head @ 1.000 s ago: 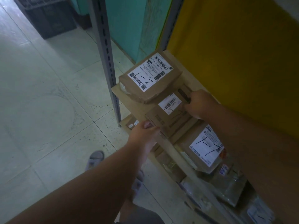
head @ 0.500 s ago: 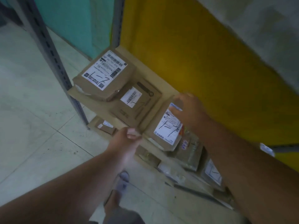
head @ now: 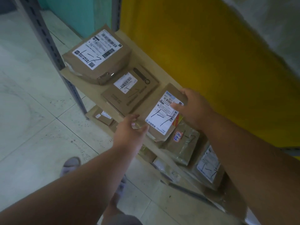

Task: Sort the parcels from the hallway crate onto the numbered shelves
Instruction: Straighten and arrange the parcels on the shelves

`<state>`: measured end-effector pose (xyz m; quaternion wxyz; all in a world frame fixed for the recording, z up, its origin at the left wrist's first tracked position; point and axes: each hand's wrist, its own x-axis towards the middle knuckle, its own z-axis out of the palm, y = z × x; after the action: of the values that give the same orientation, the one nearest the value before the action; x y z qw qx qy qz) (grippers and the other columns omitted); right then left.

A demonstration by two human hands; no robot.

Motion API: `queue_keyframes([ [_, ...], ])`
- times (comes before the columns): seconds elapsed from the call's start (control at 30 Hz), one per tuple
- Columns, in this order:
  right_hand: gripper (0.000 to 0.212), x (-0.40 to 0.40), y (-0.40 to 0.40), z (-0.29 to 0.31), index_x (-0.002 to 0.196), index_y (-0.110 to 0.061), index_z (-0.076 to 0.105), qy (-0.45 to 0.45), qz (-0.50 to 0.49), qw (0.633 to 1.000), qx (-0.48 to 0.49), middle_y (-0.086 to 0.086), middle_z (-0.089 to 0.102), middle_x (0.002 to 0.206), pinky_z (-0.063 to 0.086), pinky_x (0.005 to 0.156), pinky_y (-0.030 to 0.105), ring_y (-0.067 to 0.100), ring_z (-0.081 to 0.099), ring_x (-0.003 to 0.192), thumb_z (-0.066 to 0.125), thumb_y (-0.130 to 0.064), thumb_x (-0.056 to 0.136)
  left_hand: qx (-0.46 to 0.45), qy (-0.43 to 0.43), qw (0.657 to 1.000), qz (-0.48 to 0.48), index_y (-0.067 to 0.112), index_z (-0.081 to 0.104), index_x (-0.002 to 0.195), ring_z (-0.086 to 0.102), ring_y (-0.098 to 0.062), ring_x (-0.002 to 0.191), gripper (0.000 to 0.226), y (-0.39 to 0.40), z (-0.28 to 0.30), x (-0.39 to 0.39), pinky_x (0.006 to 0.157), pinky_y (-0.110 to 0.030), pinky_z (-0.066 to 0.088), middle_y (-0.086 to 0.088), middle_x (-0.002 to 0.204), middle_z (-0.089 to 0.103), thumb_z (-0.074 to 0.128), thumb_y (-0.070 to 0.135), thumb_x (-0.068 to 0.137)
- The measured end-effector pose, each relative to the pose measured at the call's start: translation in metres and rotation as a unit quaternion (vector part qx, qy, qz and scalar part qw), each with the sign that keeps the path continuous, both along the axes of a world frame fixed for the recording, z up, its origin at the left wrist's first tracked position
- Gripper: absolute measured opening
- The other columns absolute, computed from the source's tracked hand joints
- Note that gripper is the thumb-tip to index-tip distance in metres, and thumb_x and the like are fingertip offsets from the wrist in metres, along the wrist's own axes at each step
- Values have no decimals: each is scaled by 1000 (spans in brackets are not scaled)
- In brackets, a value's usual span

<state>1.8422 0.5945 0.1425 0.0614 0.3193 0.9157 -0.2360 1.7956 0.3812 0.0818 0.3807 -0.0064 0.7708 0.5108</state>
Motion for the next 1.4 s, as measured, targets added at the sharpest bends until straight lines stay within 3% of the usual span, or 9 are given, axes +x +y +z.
queue_keyframes([
  [0.27,43,-4,-3,-4,124,-17,58,12,11,1000,-8,-2,70,110,58,81,37,14,67,95,76,-31,86,18,-14,995,97,37,61,123,58,-1,86,38,0,-4,5,58,-20,38,7,116,62,74,36,87],
  [0.43,43,-2,-2,-5,121,-17,58,5,4,1000,-1,-1,70,109,59,78,34,14,67,94,76,-34,86,15,-3,994,104,33,65,123,63,-13,102,41,3,-9,1,85,-32,52,6,113,67,76,36,84],
  [0.57,40,-3,1,-7,119,-18,59,2,1,1000,-4,-1,70,109,60,79,37,15,67,95,76,-34,86,12,0,996,83,33,62,127,62,-12,102,45,1,-8,-1,76,-27,45,7,114,66,76,37,85],
  [0.67,48,-2,-3,-6,130,-17,56,6,-8,1000,11,6,63,123,55,91,38,22,62,111,71,-37,89,-2,10,998,68,33,58,128,62,-14,101,46,-2,-5,-1,78,-31,49,8,115,63,74,42,86],
  [0.77,53,10,-7,0,143,-13,46,27,-96,994,50,13,52,141,45,101,41,28,51,128,58,-36,98,6,-23,997,79,32,52,111,67,-15,95,40,-3,-5,1,82,-36,55,7,108,68,76,48,83],
  [0.9,45,54,-1,8,138,-10,51,-11,-146,986,84,12,58,135,50,97,45,29,57,120,51,-34,101,17,-109,993,34,34,50,89,70,-17,93,30,-7,-7,30,88,-40,56,2,101,72,78,43,83],
  [1.07,55,95,4,13,142,-13,49,-117,-115,983,77,11,51,143,46,98,40,29,52,126,65,-36,95,-1,-156,984,-91,27,60,116,68,-17,100,37,-22,-10,82,90,-37,56,-1,117,67,75,37,84],
  [1.23,73,100,9,-4,145,-17,47,-138,-77,986,47,9,48,148,42,107,40,26,48,132,75,-45,84,47,-240,965,-92,22,54,139,66,-12,105,52,-14,-4,103,109,-41,46,3,129,65,71,28,90],
  [1.4,39,107,5,-29,105,-18,67,-124,-43,989,63,6,67,102,48,71,33,23,61,90,75,-48,81,119,-285,951,20,15,49,145,65,-12,110,58,10,3,118,114,-44,42,-5,140,60,70,15,91],
])
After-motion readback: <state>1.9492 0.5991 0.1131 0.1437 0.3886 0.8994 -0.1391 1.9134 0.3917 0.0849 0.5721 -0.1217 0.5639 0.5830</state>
